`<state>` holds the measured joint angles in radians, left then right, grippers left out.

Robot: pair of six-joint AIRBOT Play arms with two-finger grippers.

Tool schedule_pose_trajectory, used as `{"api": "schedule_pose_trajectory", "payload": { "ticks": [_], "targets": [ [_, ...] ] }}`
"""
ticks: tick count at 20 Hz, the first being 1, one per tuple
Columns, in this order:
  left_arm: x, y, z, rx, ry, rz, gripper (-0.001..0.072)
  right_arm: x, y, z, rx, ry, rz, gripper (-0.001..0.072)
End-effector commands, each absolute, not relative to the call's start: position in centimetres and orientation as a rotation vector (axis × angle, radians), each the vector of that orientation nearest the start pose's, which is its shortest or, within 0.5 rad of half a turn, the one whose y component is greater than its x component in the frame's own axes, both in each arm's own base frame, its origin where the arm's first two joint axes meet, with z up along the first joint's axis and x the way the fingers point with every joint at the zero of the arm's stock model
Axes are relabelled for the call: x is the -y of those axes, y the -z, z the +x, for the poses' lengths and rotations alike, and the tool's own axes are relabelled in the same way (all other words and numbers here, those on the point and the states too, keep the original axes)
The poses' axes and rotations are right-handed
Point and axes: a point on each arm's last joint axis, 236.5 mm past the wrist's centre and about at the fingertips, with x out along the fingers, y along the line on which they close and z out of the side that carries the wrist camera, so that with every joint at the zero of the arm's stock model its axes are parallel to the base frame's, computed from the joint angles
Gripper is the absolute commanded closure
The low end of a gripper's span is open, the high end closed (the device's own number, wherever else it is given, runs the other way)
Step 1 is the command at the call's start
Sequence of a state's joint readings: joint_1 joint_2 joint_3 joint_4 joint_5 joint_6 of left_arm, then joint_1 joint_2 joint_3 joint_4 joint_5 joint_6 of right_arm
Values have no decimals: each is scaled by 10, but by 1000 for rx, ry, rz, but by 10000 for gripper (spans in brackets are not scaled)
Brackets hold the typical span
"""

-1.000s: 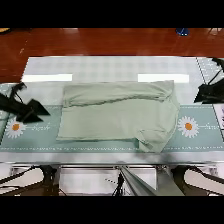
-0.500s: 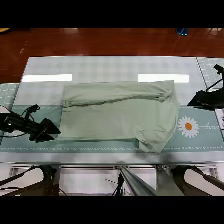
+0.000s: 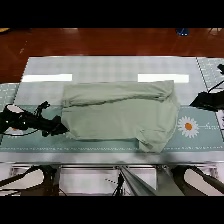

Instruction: Fold the shirts.

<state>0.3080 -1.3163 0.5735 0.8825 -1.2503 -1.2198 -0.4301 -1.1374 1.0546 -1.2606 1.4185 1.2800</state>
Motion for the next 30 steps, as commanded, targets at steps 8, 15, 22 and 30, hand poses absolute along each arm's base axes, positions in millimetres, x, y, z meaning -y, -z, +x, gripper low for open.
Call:
{"api": "schedule_pose_trajectory", "payload": {
  "ticks": [8, 15, 22, 30],
  "targets": [
    [87, 98, 214, -1678, 407, -760, 683, -11, 66, 173, -1559, -113, 609, 162],
    [89, 97, 214, -1676, 425, -755, 683, -33, 90, 193, -1425, -59, 748, 178],
    [89, 96, 217, -1652, 445, -742, 683, -33, 110, 225, -1299, 60, 693, 662],
    [78, -37, 335, -1171, 519, -617, 683, -17, -84, 341, -862, -120, 520, 679]
  ]
}}
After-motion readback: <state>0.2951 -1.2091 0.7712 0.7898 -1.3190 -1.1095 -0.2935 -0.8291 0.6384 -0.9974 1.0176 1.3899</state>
